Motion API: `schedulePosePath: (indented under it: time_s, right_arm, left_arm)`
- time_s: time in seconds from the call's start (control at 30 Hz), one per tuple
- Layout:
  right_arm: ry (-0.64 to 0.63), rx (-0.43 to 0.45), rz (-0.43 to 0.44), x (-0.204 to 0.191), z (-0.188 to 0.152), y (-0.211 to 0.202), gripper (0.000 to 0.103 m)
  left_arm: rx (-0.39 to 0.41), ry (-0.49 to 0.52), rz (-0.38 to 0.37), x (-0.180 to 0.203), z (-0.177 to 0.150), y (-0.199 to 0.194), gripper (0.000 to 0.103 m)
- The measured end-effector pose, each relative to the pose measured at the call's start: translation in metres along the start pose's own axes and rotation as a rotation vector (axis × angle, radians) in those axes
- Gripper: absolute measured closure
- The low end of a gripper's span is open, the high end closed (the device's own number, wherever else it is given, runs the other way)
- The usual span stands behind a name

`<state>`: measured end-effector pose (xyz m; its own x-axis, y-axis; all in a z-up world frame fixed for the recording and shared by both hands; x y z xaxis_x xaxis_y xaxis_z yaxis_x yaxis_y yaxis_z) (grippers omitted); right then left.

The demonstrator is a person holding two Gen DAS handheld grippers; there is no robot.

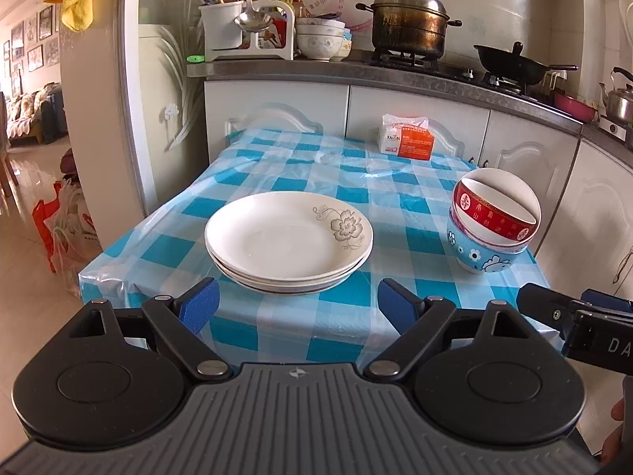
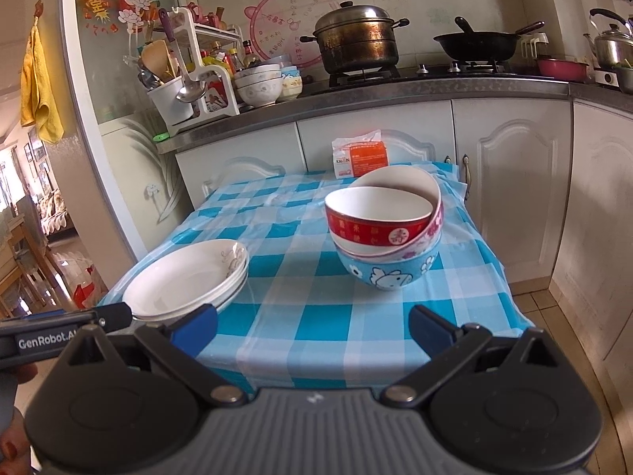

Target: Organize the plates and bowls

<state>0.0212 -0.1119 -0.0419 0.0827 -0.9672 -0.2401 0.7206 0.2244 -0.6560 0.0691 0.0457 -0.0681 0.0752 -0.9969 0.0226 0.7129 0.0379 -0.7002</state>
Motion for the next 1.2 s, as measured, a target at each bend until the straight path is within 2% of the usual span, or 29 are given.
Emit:
schedulePosePath:
  time_s: [0.6, 1.2]
  right_arm:
    - [0.026, -0.024, -0.001, 0.009, -0.007, 0.008, 0.001]
    - [0.034, -0.035, 0.004, 0.012, -0.009, 0.012, 0.001]
  left_arm:
    - [-0.024, 0.028, 0.032, -0.004, -0.001, 0.015, 0.000]
    - [-0.024, 0.044, 0.027, -0.009, 0.001, 0.023, 0.000]
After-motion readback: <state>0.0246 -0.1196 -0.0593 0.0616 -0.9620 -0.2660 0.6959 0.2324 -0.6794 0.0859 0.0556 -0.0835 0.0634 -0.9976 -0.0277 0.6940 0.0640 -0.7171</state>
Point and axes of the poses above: each gripper's, at about its wrist camera, not at the fingertips, and y roughly the way its jaws point, x to its right, z to its top, the point moved 8 cm from there along y, roughly the way its jaws point, and after that the axes turned 13 degrees about -x, right-handed, at the moved point
